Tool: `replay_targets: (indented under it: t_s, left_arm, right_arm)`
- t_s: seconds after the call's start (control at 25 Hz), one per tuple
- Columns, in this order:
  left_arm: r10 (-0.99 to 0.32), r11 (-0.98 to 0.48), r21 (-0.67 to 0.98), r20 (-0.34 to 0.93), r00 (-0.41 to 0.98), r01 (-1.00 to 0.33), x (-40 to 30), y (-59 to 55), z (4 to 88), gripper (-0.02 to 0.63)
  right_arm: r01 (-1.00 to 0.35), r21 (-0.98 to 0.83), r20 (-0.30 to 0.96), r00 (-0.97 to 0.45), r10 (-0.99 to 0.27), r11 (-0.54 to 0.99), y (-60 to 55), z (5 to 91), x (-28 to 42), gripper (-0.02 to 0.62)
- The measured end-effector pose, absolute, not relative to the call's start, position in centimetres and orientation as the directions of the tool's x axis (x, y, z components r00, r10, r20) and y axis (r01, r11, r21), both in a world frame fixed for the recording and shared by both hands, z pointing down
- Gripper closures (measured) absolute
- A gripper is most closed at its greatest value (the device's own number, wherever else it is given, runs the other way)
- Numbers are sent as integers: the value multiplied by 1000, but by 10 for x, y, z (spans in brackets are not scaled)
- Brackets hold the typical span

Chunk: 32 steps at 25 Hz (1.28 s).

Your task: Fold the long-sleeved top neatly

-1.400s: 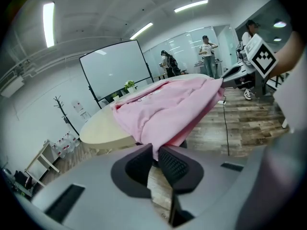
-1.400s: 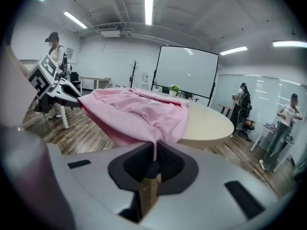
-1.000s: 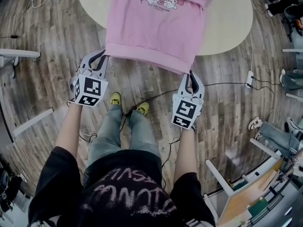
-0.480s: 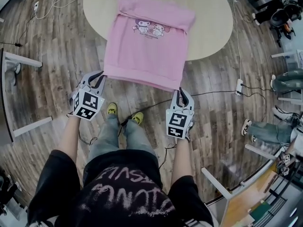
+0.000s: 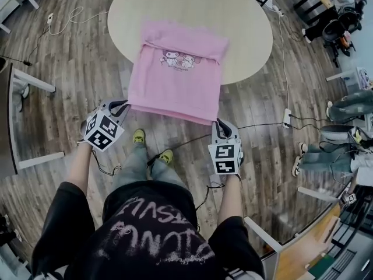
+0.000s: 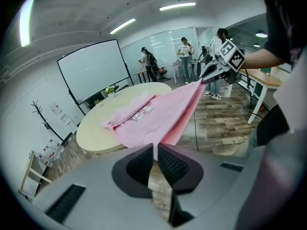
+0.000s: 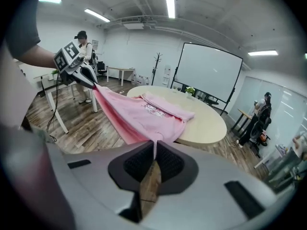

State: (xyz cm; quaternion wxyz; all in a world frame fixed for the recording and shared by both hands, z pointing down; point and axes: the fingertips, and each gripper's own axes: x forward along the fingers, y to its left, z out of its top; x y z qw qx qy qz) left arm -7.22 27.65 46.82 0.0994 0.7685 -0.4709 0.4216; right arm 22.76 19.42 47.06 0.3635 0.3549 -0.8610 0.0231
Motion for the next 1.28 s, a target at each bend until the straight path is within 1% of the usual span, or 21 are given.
replay_targets:
  t_s: [0.12, 0.28, 0.68, 0.88, 1.12, 1.28]
  left_arm:
    - [-633, -554, -251, 746, 205, -794, -75, 268, 454, 569]
    - [-589, -591, -217, 774, 232, -777, -81, 255, 443, 569]
    - [-506, -648, -131, 811, 294, -750, -103, 207, 440, 570]
    - [-455, -665, -50, 818, 351, -746, -117, 165, 437, 569]
    - [-431, -711, -43, 815, 386, -702, -132, 120, 427, 569]
    - [-385, -734, -16, 834, 396, -679, -144, 100, 430, 571]
  right_arm:
    - [-589, 214, 648, -511, -565, 779, 186, 456, 223, 571]
    - [-526, 213, 667, -538, -516, 823, 171, 445, 213, 572]
    - [-428, 238, 714, -532, -456, 872, 124, 431, 187, 572]
    - [-428, 227, 739, -509, -441, 875, 88, 427, 175, 575]
    - [-426, 237, 756, -483, -441, 873, 50, 417, 159, 575]
    - [-412, 222, 770, -482, -418, 884, 29, 414, 147, 575]
